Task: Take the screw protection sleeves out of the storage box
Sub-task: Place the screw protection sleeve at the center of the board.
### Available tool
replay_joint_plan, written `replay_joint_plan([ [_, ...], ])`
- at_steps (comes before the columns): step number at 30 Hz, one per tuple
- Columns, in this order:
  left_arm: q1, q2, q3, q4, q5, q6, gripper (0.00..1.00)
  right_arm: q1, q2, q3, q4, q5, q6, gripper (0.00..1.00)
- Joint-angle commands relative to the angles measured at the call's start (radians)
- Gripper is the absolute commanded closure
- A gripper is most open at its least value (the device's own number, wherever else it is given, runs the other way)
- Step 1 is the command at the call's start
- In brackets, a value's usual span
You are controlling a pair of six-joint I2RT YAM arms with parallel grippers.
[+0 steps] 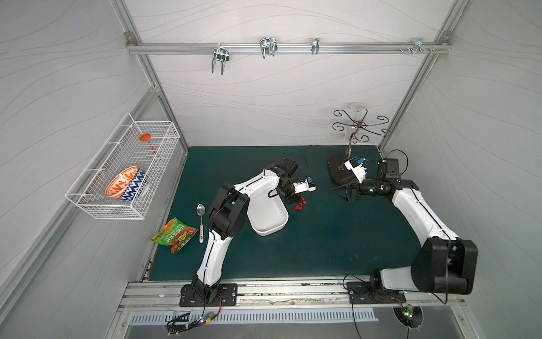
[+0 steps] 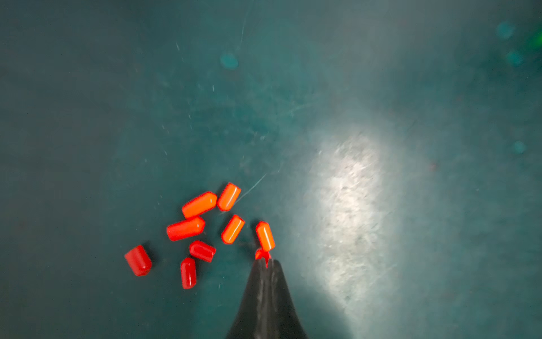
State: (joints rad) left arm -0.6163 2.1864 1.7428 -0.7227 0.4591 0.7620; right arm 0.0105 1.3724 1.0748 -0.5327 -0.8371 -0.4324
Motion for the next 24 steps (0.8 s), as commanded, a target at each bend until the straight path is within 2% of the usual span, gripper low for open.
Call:
replay_joint_plan([
  [1, -0.006, 0.029, 0.053, -0.017, -0.04, 0.035, 0.92, -0.006, -0.01, -0.008, 0.003, -0.031, 0.016, 0.01],
  [7, -0.006, 0.0, 0.063, -0.034, -0.066, 0.025, 0.82, -0.005, -0.009, -0.01, 0.002, -0.033, 0.018, 0.01],
  [14, -0.001, -0.168, 0.021, -0.092, -0.051, 0.014, 0.73, -0.005, 0.002, -0.003, -0.004, -0.023, 0.008, 0.01],
  [18, 0.017, -0.29, -0.051, -0.106, -0.045, 0.013, 0.7, 0.016, 0.029, 0.031, -0.038, -0.015, -0.007, 0.01],
  [24, 0.091, -0.455, -0.2, -0.095, -0.047, 0.009, 0.68, 0.122, 0.071, 0.097, -0.108, 0.056, -0.089, 0.01],
])
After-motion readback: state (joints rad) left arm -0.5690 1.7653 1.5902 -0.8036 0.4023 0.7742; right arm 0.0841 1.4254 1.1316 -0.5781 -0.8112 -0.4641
